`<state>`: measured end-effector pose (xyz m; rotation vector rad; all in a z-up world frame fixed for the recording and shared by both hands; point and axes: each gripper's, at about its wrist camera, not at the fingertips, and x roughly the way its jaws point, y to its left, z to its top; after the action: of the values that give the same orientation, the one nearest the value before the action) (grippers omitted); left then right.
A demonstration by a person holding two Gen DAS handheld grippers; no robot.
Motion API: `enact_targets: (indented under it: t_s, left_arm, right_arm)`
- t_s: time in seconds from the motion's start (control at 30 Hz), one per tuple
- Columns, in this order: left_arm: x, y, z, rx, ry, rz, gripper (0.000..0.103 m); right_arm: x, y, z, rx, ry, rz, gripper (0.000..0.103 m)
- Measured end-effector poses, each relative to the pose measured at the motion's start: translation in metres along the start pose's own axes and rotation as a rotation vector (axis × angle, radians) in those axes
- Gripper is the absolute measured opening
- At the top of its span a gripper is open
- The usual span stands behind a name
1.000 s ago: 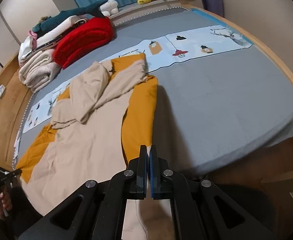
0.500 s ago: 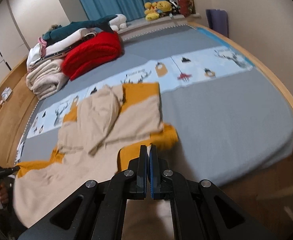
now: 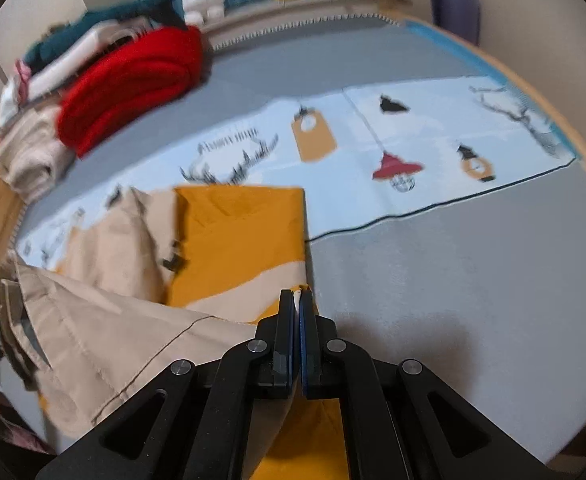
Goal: Fold large clothes
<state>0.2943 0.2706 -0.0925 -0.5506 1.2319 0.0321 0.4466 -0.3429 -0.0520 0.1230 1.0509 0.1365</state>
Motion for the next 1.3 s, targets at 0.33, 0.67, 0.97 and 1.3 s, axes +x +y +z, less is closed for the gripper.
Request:
enact_targets:
  t_s: [0.33,0.67,0.97,1.3]
  left_arm:
    - [-0.02,0.021,-0.003,-0.119,-0.02,-0.025,0.035]
    - [-0.027,0.027,-0.023,-0.111,0.019,0.073,0.041]
    - [-0.01,0.021,-0.02,-0.091,0.033,0.119,0.046]
    - [0.019,0.023,-0.007,-0.132,-0.039,0.058,0.049]
  right_arm:
    - [0.018,-0.01,0.001,0.033,0.021,-0.034,0.022]
    - [-0.013,-0.026,-0.019,0.028,-0.022,-0.048,0.029]
    - [0.021,-0.022,-0.039,-0.032,0.137,0.003,0.036]
    - [0.06,-0.013,-0.041,0.009,0.217,0.051,0.037]
